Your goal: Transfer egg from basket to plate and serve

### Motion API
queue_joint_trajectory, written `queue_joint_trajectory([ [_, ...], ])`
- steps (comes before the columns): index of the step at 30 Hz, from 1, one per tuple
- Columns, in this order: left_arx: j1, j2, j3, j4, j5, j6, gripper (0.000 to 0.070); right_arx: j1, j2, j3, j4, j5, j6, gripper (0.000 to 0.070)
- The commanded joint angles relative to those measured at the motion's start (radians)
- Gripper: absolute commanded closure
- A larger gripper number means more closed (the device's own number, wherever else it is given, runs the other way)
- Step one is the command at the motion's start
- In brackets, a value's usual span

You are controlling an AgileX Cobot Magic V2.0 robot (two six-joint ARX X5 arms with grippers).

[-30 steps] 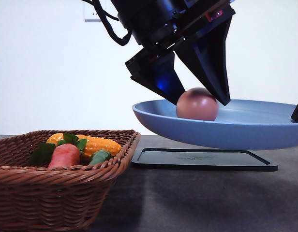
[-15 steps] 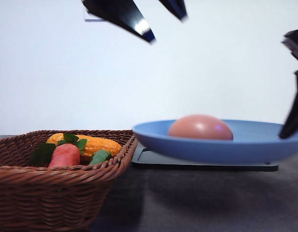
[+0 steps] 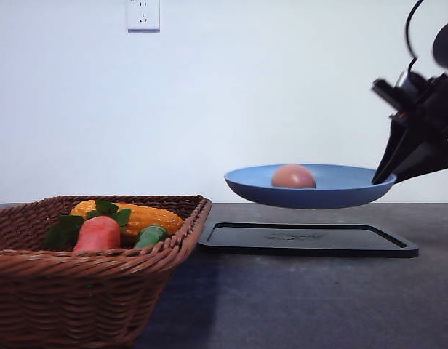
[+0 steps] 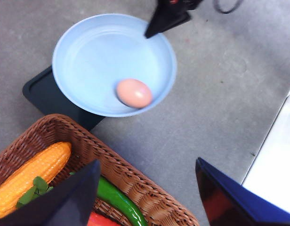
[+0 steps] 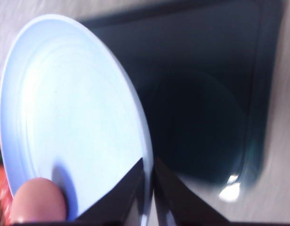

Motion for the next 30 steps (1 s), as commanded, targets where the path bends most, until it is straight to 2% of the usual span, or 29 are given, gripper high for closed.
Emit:
queue_joint_trajectory([
  [1, -0.005, 0.013, 0.015, -0.007, -0.005, -0.005, 0.0291, 0.0, 0.072, 0.062, 0.006, -0.01, -0.005, 0.07],
  [8, -0.005, 0.015, 0.015, -0.01, -0.005, -0.006, 0.0291, 0.0, 0.25, 0.198, -0.013, -0.011, 0.012, 0.07],
  [15, -0.005, 0.016, 0.015, -0.011, -0.005, -0.01, 0.0291, 0.0, 0.302, 0.225, -0.017, 0.005, 0.012, 0.0696],
  [22, -0.005, 0.017, 0.015, -0.011, -0.006, -0.022, 0.0291, 0.0, 0.303, 0.225, -0.039, 0.039, 0.002, 0.053],
  [30, -0.004, 0.017, 0.015, -0.005, -0.007, -0.022, 0.0294, -0.019, 0.277, 0.235, -0.048, 0.025, -0.005, 0.052],
])
